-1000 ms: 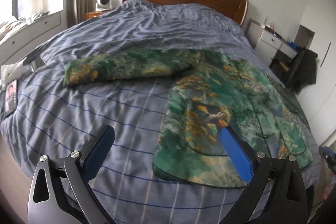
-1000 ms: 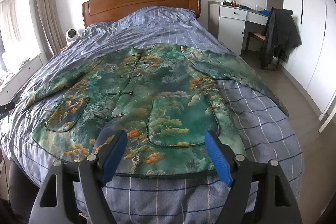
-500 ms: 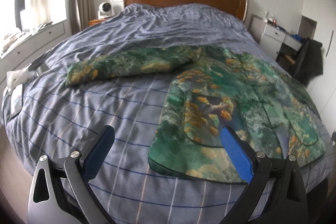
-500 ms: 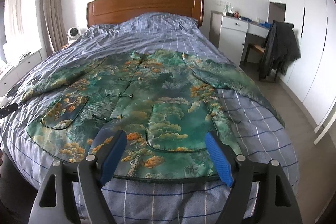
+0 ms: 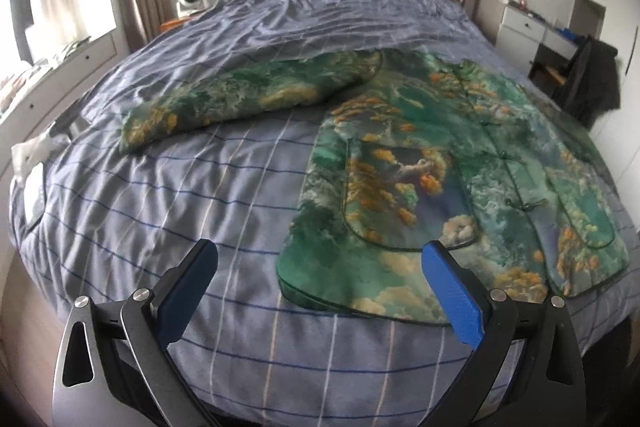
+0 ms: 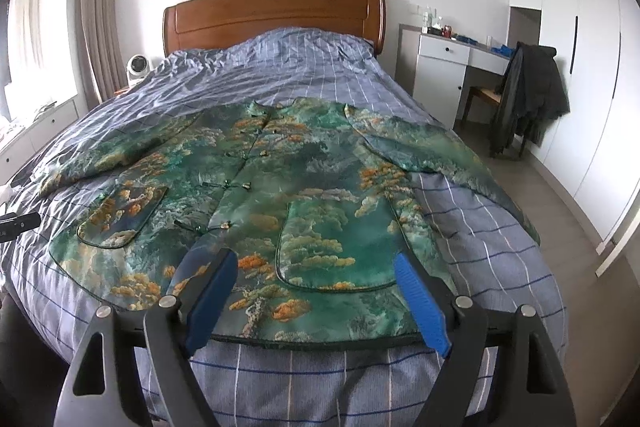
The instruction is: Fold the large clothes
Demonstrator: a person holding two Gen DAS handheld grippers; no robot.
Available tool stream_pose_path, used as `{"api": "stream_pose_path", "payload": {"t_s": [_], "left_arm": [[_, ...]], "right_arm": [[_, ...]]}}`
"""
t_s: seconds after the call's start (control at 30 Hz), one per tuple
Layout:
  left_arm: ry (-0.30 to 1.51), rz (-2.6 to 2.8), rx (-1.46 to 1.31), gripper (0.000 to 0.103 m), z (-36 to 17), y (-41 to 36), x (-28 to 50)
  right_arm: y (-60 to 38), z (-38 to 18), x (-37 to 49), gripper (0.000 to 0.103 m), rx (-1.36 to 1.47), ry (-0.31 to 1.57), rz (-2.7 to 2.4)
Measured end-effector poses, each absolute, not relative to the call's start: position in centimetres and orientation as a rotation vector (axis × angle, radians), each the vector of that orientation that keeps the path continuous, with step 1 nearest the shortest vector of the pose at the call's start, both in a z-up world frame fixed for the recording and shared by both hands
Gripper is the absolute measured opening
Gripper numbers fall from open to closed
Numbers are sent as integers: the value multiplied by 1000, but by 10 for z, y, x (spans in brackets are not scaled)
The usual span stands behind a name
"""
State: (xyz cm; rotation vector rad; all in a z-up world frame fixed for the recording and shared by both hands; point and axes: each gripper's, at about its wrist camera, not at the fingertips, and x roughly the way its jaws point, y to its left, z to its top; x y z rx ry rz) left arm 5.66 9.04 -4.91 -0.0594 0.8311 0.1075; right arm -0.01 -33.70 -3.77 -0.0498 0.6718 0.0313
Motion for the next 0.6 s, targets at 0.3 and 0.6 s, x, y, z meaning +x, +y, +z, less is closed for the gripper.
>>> {"api": "stream_pose_path", "payload": {"t_s": [0.3,0.6], "left_arm": [[855,117,-17,102,-51,85,58],[847,104,-36,102,-50,85,57]], "right_arm": [[-338,-45,2,83,-45,701,22],[-335,-49,3,83,-59,716,28]]}}
